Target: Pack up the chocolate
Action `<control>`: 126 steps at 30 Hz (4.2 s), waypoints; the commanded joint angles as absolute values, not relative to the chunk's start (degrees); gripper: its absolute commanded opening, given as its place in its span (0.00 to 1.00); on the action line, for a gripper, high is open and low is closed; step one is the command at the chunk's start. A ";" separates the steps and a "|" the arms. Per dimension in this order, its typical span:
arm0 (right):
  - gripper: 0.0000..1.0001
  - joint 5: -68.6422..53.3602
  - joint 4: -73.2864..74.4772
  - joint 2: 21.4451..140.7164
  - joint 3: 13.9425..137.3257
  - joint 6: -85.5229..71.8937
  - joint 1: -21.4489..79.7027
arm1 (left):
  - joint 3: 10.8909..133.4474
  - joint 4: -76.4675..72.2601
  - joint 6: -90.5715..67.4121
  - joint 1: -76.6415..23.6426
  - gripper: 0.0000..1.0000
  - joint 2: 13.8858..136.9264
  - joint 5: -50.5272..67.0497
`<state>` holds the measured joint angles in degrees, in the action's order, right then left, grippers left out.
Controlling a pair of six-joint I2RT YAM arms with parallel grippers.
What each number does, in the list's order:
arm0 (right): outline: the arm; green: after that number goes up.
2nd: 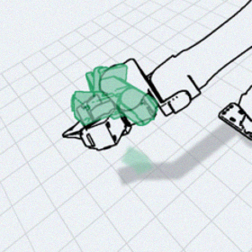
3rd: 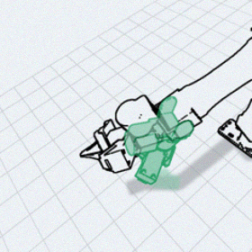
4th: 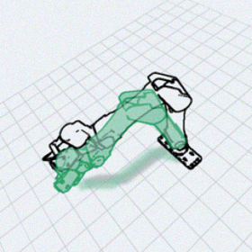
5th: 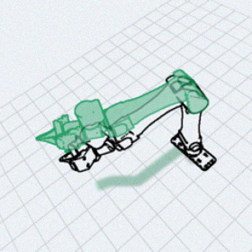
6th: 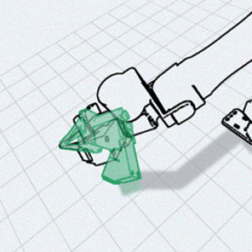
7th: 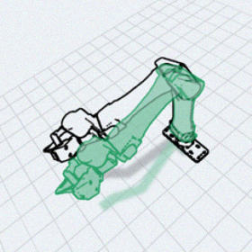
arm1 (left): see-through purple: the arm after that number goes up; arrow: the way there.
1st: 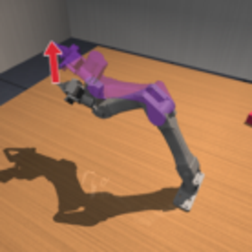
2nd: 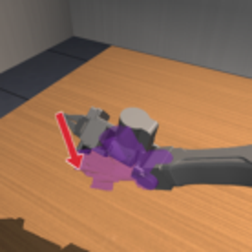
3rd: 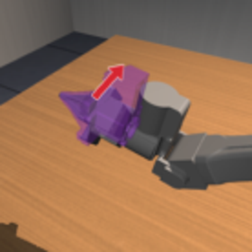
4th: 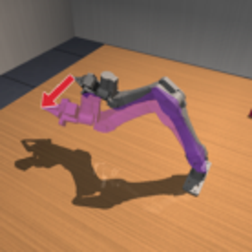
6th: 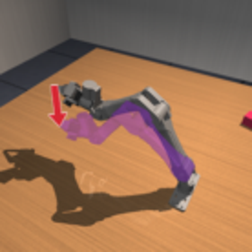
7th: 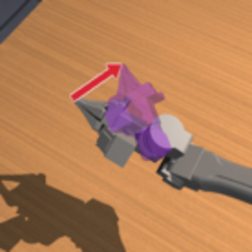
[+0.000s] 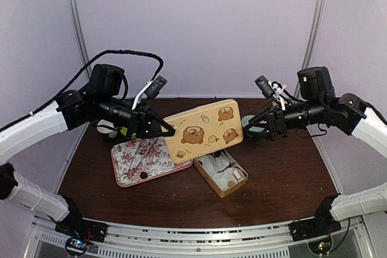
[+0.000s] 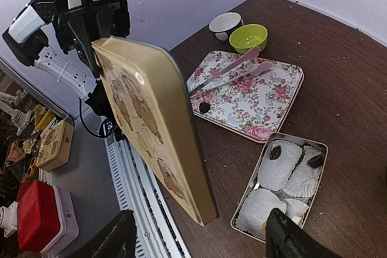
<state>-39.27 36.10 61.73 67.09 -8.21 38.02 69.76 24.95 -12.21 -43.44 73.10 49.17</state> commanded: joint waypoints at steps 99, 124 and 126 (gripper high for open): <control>0.09 8.52 29.29 27.82 32.44 -44.84 43.24 | 107.20 42.20 -16.45 -46.82 0.04 133.12 4.77; 0.12 4.61 45.63 34.76 41.44 -39.64 43.15 | 94.49 43.95 -18.65 -47.73 0.00 121.40 -0.83; 0.14 1.92 50.94 36.29 44.06 -38.35 43.15 | 96.01 43.19 -18.89 -47.74 0.00 121.06 -0.91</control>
<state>5.56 40.05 34.72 38.11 -42.11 43.35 94.91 46.11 -17.91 -47.83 124.44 -1.72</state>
